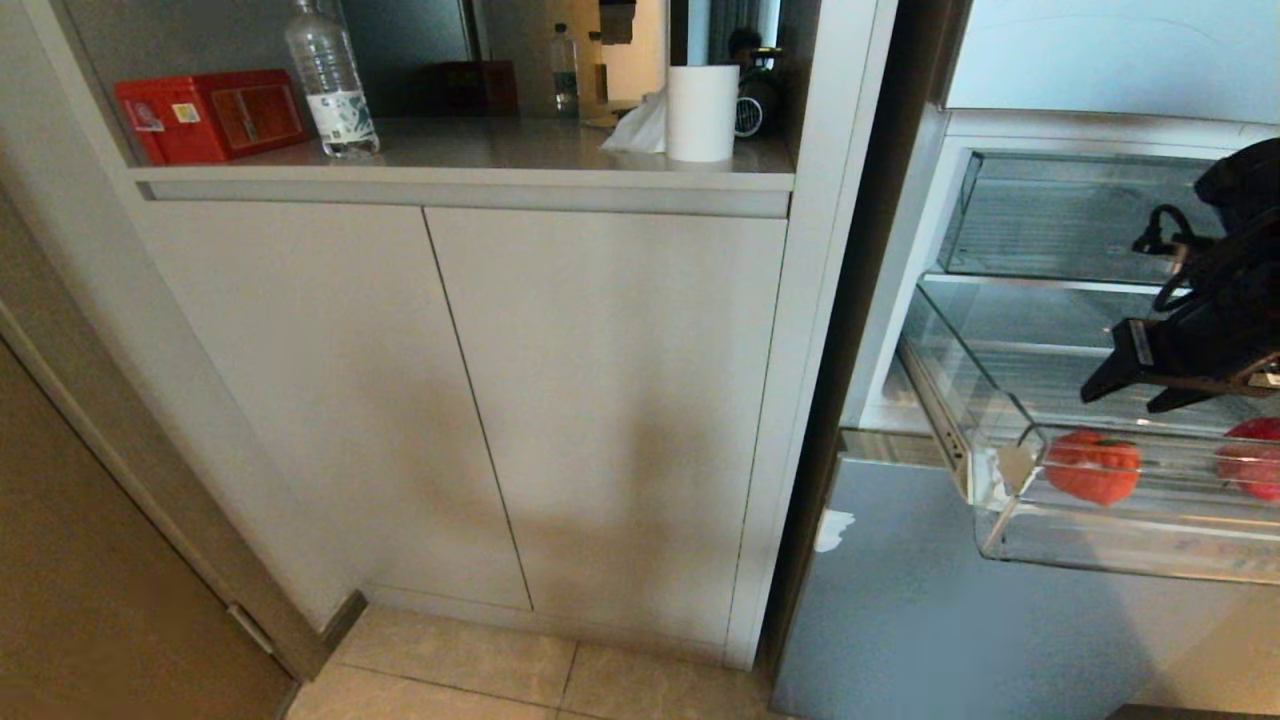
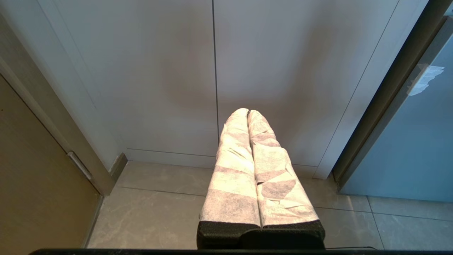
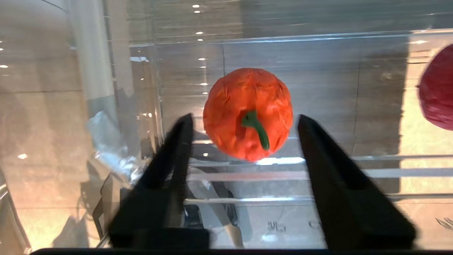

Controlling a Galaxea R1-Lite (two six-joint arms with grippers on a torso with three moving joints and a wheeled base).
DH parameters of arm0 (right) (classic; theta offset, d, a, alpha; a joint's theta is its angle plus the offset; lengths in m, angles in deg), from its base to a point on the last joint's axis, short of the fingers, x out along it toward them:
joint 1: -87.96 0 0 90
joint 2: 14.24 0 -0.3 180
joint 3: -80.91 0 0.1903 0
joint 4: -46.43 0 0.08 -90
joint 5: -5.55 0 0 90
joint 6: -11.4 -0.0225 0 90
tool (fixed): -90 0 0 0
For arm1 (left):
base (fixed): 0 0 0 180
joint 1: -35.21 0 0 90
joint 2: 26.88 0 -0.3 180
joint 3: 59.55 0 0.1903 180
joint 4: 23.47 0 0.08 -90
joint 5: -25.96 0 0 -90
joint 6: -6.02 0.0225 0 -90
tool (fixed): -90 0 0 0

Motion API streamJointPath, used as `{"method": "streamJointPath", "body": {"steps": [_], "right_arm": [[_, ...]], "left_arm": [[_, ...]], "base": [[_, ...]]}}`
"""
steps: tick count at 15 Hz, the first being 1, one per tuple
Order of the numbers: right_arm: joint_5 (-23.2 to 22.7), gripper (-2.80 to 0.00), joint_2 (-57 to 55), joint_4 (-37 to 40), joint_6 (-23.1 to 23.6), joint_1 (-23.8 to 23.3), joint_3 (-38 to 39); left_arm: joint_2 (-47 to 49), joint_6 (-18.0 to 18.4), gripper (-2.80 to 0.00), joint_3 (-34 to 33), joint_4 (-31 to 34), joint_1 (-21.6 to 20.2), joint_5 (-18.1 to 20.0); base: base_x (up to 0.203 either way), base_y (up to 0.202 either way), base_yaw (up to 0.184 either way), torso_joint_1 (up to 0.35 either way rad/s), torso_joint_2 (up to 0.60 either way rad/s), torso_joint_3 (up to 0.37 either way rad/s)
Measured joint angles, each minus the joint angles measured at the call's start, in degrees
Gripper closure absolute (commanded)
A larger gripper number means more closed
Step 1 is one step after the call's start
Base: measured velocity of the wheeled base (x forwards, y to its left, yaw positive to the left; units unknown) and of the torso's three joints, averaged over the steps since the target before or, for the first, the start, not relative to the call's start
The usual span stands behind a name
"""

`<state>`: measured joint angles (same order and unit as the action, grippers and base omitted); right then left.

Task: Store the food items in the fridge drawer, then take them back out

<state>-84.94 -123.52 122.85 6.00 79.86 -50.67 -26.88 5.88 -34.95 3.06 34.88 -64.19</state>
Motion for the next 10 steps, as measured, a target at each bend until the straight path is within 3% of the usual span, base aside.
{"method": "streamJointPath", "body": {"steps": [10], "right_arm": [[0.5,-2.80,-6.1,0.1,-0.8,0.0,0.4]], "left_arm": [[0.0,0.0,0.00,0.0,0.0,0.0,0.0]], "base": [[0.000,0.000,0.000,0.000,0.00,0.000]]}}
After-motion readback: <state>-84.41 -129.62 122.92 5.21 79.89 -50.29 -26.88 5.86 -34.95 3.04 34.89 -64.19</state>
